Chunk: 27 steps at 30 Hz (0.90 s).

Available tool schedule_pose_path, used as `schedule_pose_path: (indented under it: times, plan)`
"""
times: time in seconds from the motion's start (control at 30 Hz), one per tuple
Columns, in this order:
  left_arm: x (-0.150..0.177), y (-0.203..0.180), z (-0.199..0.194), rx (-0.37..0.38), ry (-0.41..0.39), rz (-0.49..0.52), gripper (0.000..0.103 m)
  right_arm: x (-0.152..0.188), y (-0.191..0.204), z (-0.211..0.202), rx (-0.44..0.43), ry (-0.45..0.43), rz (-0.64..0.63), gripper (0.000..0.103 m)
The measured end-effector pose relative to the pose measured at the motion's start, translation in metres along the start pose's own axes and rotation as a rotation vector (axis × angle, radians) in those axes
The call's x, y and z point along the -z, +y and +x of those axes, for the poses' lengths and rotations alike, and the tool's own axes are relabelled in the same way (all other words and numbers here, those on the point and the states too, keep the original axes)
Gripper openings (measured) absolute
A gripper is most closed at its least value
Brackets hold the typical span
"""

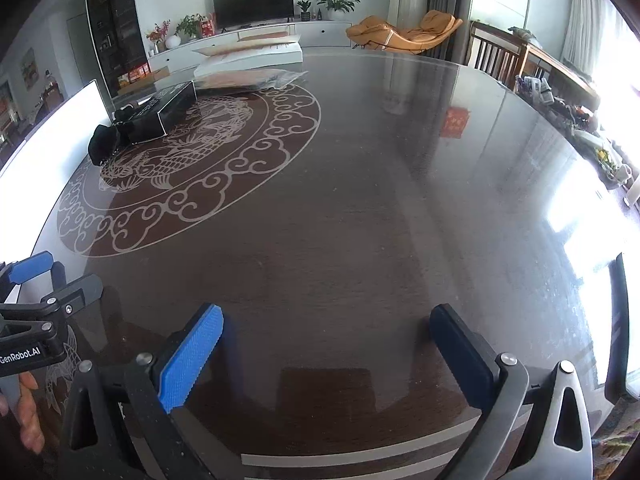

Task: Organize objects
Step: 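Grasp the black fuzzy pouch with the left gripper and lift it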

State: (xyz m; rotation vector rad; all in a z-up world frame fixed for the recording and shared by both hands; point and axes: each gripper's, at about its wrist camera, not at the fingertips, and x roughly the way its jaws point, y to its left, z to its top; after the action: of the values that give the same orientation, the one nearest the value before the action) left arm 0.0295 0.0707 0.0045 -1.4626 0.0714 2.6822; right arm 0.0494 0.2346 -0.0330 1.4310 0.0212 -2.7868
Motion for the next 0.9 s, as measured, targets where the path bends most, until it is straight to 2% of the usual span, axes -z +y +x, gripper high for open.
schedule_pose_path:
  times: [0.3, 0.37, 0.43, 0.53, 0.67, 0.77, 0.8, 0.83, 0.9]
  plan:
    - [0.000, 0.001, -0.001, 0.018, 0.016, 0.024, 0.103, 0.000, 0.000, -0.001, 0.000, -0.010, -0.005, 0.103]
    - [-0.006, 0.005, 0.000, 0.000, 0.035, 0.003, 0.103, 0.001, 0.000, -0.001, 0.000, -0.010, -0.005, 0.103]
    - [-0.021, 0.016, -0.009, -0.019, -0.036, -0.045, 0.103, 0.001, 0.000, -0.001, 0.000, -0.011, -0.004, 0.103]
    - [-0.069, 0.031, -0.016, -0.120, -0.137, -0.079, 0.103, 0.001, 0.000, -0.002, 0.002, -0.015, -0.002, 0.103]
    - [-0.137, 0.062, 0.000, -0.241, -0.190, -0.202, 0.103, 0.000, 0.000, -0.002, 0.003, -0.015, -0.002, 0.103]
    - [-0.172, 0.086, 0.036, -0.298, -0.124, -0.280, 0.103, 0.001, -0.001, -0.002, 0.004, -0.017, 0.000, 0.103]
    - [-0.180, 0.089, 0.049, -0.348, -0.095, -0.286, 0.103, 0.001, 0.000, -0.002, 0.004, -0.018, 0.000, 0.103]
    - [-0.187, 0.087, 0.062, -0.405, -0.075, -0.251, 0.103, 0.001, 0.000, -0.002, 0.004, -0.019, 0.000, 0.103]
    - [-0.194, 0.081, 0.088, -0.426, -0.026, -0.167, 0.103, 0.002, -0.001, -0.003, 0.004, -0.019, 0.000, 0.103]
